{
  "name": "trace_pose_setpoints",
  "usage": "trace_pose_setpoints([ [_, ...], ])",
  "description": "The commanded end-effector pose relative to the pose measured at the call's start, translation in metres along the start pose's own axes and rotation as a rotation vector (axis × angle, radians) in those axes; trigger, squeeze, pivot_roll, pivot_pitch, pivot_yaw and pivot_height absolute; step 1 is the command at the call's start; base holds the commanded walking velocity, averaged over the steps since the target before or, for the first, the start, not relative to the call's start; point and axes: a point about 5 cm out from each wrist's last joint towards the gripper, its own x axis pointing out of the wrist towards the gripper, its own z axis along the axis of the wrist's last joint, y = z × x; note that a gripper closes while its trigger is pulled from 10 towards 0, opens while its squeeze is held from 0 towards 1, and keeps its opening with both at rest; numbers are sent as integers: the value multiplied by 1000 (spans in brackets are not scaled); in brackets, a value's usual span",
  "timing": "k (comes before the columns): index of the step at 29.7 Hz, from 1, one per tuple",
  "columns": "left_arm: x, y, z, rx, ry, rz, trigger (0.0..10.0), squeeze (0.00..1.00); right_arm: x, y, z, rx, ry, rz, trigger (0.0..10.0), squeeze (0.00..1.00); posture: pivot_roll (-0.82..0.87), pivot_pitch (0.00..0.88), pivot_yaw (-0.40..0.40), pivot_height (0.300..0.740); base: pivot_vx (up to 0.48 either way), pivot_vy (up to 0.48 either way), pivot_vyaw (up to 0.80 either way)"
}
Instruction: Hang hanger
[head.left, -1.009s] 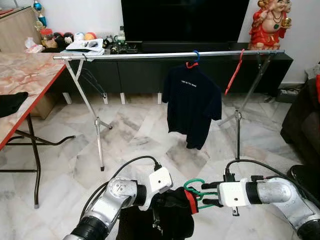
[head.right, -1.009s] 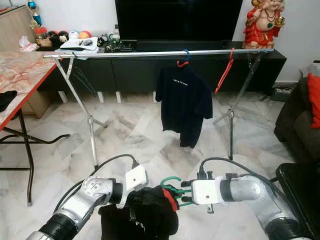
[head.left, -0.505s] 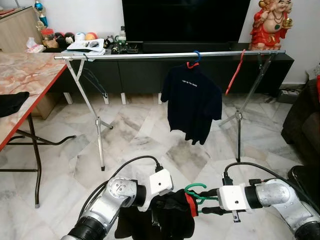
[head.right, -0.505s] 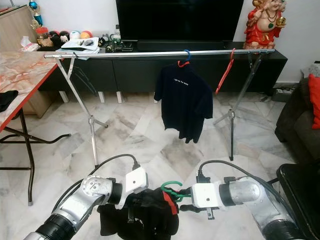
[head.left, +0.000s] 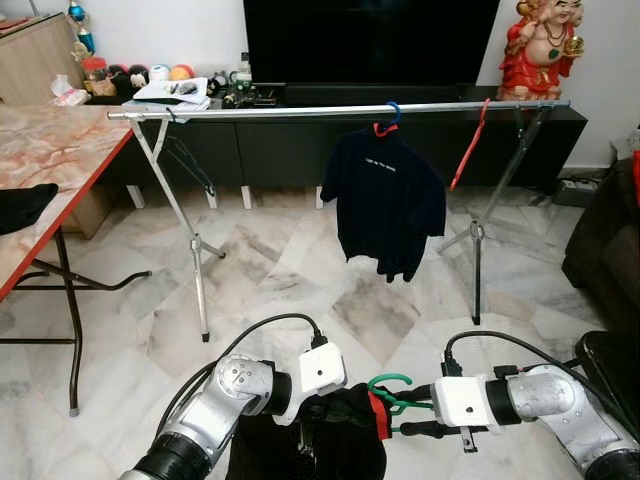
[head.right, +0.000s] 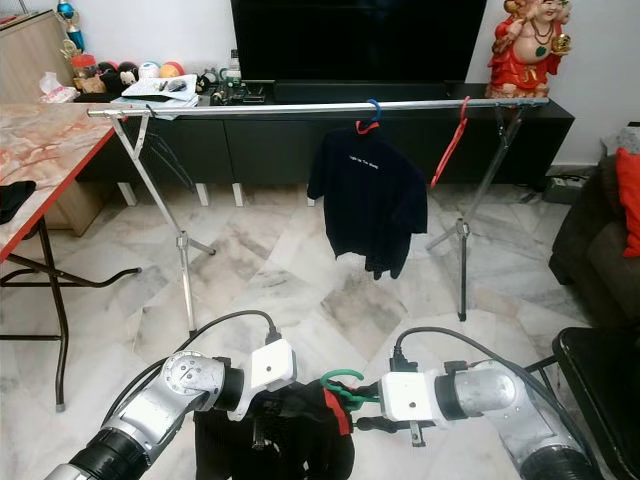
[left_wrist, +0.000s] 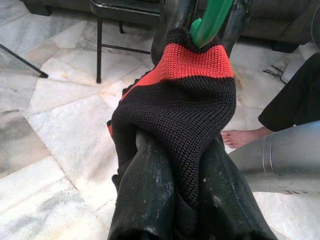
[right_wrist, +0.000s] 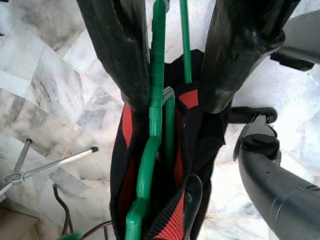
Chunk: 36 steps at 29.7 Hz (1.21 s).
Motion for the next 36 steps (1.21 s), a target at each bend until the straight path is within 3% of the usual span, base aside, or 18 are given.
trace_pose_setpoints([
  [1, 0, 2, 10, 33, -26, 10, 10000, 0, 6, 4, -3, -4, 17, 9, 10000, 0, -26, 40, -27, 740, 0, 0, 0],
  [10, 0, 1, 10, 35, -24, 6, 10000, 0, 10, -1, -8, -35, 83, -74, 10000, 0, -23, 42, -28, 740, 0, 0, 0],
  [23, 0, 1, 10, 41, -21, 6, 10000, 0, 9, -4, 0, 70, -59, -67, 9961, 0, -22, 44, -29, 740, 0, 0, 0],
  [24, 1, 1, 10, 40, -22, 6, 10000, 0, 9, -3, -1, 66, -49, -61, 8667, 0, -22, 44, -29, 740, 0, 0, 0],
  [26, 1, 1, 10, 41, -22, 6, 10000, 0, 9, -2, -2, 64, -38, -50, 4471, 0, -22, 44, -29, 740, 0, 0, 0],
  [27, 1, 1, 10, 41, -22, 6, 10000, 0, 9, -2, -2, 64, -38, -50, 4471, 0, -22, 44, -29, 740, 0, 0, 0],
  [29, 1, 1, 11, 40, -22, 6, 10000, 0, 8, -1, -3, 72, -39, -41, 1882, 0, -18, 43, -30, 740, 0, 0, 0],
  [30, 1, 1, 11, 40, -22, 7, 10000, 0, 8, -1, -3, 73, -39, -38, 1882, 0, -18, 43, -30, 740, 0, 0, 0],
  [31, 1, 1, 10, 40, -22, 6, 10000, 0, 8, -1, -3, 74, -37, -32, 0, 0, -18, 43, -30, 740, 0, 0, 0],
  [36, 0, 0, 10, 42, -19, 4, 10000, 0, 7, 2, -5, 68, -18, -8, 0, 0, -20, 45, -30, 740, 0, 0, 0],
])
